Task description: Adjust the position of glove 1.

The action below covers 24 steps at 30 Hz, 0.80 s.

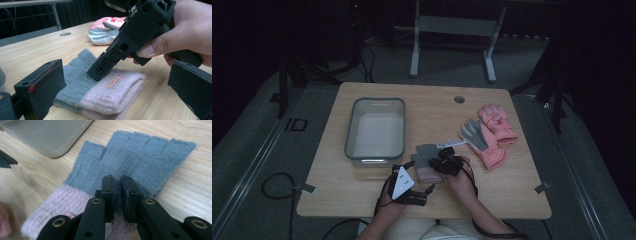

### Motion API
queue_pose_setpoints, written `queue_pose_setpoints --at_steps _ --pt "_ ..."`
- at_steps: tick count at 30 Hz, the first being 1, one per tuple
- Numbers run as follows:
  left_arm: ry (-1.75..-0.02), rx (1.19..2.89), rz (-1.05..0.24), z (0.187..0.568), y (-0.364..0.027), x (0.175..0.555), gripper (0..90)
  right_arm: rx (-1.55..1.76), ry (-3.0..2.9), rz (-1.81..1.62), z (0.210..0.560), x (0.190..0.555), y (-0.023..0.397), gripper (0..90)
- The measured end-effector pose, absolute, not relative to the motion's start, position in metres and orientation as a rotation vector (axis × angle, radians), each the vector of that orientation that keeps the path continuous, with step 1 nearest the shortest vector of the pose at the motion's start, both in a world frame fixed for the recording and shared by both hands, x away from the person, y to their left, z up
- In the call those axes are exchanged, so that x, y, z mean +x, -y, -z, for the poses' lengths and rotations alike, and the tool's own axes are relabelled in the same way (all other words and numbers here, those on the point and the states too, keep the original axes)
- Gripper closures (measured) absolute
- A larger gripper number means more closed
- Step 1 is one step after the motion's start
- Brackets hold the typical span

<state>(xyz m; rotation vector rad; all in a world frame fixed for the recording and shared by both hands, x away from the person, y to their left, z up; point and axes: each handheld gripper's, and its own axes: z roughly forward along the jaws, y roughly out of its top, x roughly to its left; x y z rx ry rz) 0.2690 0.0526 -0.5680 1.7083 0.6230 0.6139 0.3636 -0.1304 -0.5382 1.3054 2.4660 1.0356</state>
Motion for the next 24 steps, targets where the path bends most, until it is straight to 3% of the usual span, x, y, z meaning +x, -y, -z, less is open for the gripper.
queue_pose_setpoints --at_steps 11,24 --pt "-0.622 1.712 -0.613 0.568 -0.051 0.269 0.2 1.261 -2.406 -1.088 0.522 0.363 0.130 83.3" --pt "-0.606 1.722 -0.604 0.568 -0.052 0.269 0.2 1.317 -2.420 -1.079 0.541 0.369 0.130 80.3"
